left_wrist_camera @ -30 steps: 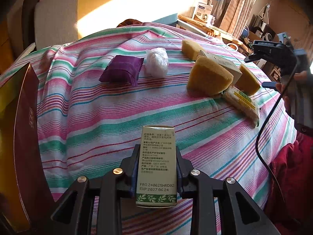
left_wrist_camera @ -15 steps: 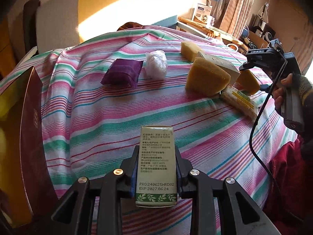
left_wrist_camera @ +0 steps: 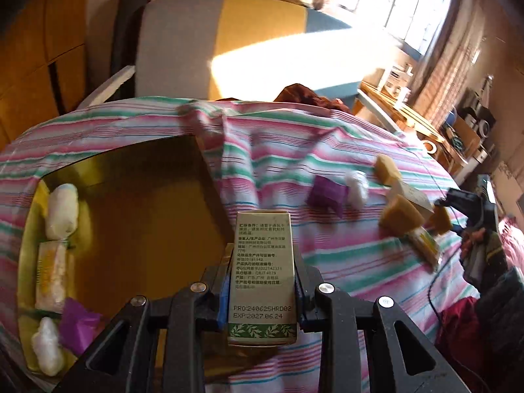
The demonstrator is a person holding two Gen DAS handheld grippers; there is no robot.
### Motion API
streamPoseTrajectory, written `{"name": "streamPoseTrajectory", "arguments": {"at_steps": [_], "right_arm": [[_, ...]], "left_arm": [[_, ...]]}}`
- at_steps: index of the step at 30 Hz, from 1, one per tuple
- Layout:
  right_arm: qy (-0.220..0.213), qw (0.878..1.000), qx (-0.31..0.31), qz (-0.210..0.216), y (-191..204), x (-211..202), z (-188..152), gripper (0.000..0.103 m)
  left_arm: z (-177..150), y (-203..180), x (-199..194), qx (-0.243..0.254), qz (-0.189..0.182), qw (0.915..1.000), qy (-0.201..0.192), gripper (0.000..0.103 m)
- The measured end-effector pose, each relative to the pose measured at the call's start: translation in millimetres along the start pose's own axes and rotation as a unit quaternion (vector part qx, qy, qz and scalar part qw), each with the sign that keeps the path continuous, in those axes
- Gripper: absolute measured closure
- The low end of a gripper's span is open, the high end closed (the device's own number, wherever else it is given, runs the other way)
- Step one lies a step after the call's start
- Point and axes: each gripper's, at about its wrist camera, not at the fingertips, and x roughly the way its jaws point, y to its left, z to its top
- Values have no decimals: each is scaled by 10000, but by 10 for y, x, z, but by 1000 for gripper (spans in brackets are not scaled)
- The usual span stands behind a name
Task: Organize objects
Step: 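Carry the green-white box to the tray with the left gripper while the right grasps a yellow sponge, then open the left gripper to drop the box in the tray while the right drops the sponge there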
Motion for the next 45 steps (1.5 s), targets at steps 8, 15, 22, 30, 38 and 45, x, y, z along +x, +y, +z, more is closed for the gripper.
{"name": "streamPoseTrajectory", "arguments": {"at_steps": [8,15,22,30,38,45], "right_arm": [[-118,9998,-92,-97,31,-70,-32,30],[-161,9998,-137,-66,46,-64,20,30],[-271,9994,-219,-91,103,-64,50,30],[-951,9949,-340,-50,158,-337,69,31],[-1568,9732,-1609,498,934,-940,-273,31],[-993,9202,-3341,1783,2383,-1436,-1209,31]], "left_arm": [[352,1451,415,-957,1001,9891,494,73],[569,1767,816,-1014,1348,9834,674,73],[713,1940,1029,-845,1933,9753,656,51],[481,1821,396,-1015,1688,9804,102,46],[-60,1430,-417,-825,1441,9852,-418,38],[-320,1321,-796,-710,1506,9834,-725,35]]}}
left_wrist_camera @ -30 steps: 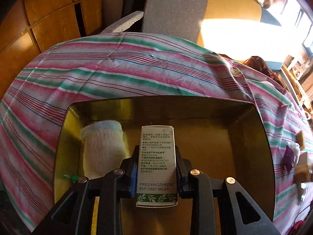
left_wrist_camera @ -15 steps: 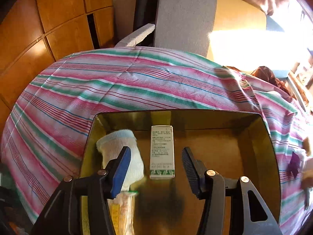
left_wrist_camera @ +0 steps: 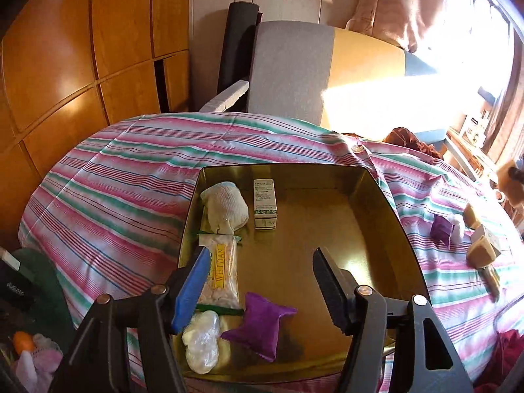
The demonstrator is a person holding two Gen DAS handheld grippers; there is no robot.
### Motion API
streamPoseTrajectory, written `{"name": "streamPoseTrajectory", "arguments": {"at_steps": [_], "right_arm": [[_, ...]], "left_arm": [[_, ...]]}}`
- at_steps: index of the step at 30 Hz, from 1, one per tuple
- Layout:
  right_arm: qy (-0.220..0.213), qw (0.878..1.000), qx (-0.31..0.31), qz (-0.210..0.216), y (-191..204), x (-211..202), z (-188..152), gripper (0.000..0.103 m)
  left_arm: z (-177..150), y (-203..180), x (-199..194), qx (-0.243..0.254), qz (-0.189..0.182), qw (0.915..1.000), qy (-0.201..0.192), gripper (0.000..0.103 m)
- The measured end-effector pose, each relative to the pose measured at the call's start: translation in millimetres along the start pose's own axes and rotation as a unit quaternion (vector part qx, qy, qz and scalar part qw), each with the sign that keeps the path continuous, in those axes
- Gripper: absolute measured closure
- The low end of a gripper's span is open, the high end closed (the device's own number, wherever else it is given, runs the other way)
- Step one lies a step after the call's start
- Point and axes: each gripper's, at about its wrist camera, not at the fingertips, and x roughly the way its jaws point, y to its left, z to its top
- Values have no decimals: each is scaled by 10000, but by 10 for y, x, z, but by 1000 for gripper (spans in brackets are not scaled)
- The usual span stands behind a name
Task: Organize objects
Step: 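Open the left gripper to drop the box in the tray while the right drops the sponge there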
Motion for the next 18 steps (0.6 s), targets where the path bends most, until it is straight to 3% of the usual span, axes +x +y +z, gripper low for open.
{"name": "streamPoseTrajectory", "arguments": {"at_steps": [3,7,11,18], "right_arm": [[486,9951,-624,601,814,209,-121,31],[1342,9774,-1135,1176,1741,601,-367,30],[1924,9654,-1444,1007,2336,1049,-605,30],[2513,9607,-1085,458,2638,1789,-737,26]], "left_arm": [[-75,78,-107,-55,-17,10000,-78,35],[-169,202,-187,-144,26,9998,-137,33],[-271,367,-241,-349,-102,9992,-135,33],[-403,725,-212,-755,-17,9971,-8,32]]}}
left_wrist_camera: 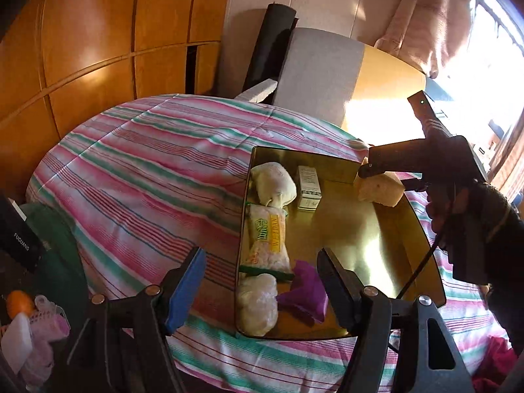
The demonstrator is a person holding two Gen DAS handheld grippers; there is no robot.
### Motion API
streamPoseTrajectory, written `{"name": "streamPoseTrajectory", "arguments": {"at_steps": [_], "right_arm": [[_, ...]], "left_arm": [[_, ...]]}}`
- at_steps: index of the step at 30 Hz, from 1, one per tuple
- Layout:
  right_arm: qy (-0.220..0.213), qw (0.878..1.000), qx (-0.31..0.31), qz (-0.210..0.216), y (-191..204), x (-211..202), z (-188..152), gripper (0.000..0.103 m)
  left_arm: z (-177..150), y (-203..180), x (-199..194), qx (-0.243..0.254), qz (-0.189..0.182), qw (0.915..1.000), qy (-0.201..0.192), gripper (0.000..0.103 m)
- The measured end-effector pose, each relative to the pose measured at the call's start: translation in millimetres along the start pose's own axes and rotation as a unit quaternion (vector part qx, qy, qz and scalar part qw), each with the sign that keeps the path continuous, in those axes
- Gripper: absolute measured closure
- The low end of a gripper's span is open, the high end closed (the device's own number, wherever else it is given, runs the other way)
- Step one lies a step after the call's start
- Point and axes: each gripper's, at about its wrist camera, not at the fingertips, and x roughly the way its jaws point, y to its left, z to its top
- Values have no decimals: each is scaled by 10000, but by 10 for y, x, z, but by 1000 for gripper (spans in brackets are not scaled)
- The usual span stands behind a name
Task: Organize objects
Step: 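Open the left gripper to drop the box in the tray while the right drops the sponge there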
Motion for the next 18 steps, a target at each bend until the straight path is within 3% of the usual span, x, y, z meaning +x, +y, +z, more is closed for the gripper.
{"name": "streamPoseTrajectory", "arguments": {"at_steps": [4,9,12,16,18], "right_arm": [[46,9980,338,537,45,176,118,21],[-163,9950,300,935,130,62,196,20],[-328,9942,256,996,109,-24,198,12],[-101,9940,306,1048,122,51,237,12],[-205,9937,313,1059,101,-19,222,12]], "left_arm": [[-24,140,63,-188,31,9998,83,32],[-45,195,125,-269,20,9996,118,32],[-54,173,157,-270,7,9995,139,32],[-56,149,103,-248,-26,9996,114,32],[-52,144,56,-251,-15,9997,55,32]]}}
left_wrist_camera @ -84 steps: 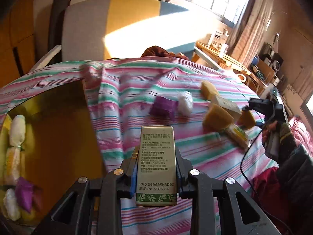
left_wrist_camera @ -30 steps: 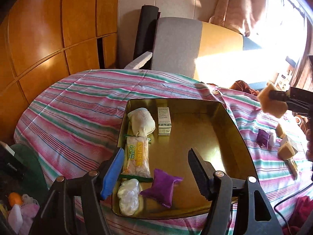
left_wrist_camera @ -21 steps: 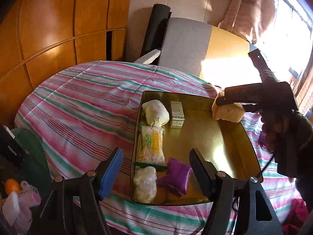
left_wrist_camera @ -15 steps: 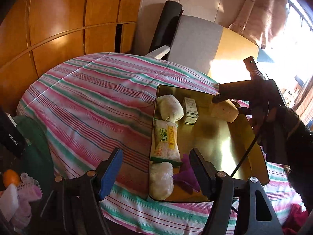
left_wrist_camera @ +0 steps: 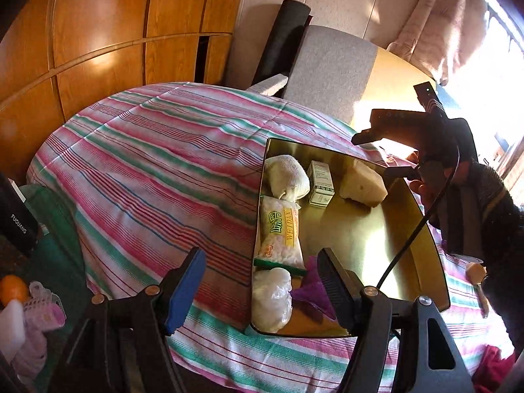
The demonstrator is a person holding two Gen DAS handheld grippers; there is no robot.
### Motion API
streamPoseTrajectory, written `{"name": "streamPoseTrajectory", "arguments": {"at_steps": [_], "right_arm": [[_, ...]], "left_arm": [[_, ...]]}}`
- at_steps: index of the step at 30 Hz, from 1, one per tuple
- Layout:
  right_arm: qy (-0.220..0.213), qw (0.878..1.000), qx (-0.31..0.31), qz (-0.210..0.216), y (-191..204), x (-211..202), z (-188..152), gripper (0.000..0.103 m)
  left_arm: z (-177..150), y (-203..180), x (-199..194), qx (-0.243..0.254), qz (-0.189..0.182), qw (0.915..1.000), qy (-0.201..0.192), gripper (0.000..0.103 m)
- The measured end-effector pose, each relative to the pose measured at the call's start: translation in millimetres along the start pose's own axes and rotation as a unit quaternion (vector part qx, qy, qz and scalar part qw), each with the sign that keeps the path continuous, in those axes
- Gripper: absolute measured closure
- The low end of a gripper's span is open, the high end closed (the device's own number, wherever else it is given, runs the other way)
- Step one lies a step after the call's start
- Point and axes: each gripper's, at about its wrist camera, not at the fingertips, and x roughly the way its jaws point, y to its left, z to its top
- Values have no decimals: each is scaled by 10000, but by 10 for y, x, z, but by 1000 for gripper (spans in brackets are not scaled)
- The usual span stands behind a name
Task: Organize objects
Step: 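Open the left gripper to drop the box in the tray while the right drops the sponge there, then move both grippers back to the table, the left over the purple packet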
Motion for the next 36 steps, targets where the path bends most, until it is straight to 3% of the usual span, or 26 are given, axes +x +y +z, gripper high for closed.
{"name": "streamPoseTrajectory", "arguments": {"at_steps": [7,20,28,36], "right_arm": [[-481,9973,-528,-153,-61,-526,-237,12],[-1059,9793,-1259,-1178,-611,-1329,-981,12],[-1371,9764,-879,-1420,-1257,-1819,-1111,12],[-1865,9613,-63,-2029,-2231,-2389,-1128,12]], "left_arm": [[-5,-91,-55,109,64,9999,-72,31],[-13,-530,-228,593,2,9980,-232,28],[-52,-907,-273,992,-77,9948,-228,28],[-106,-1337,-261,1462,-300,9887,-128,26]]}}
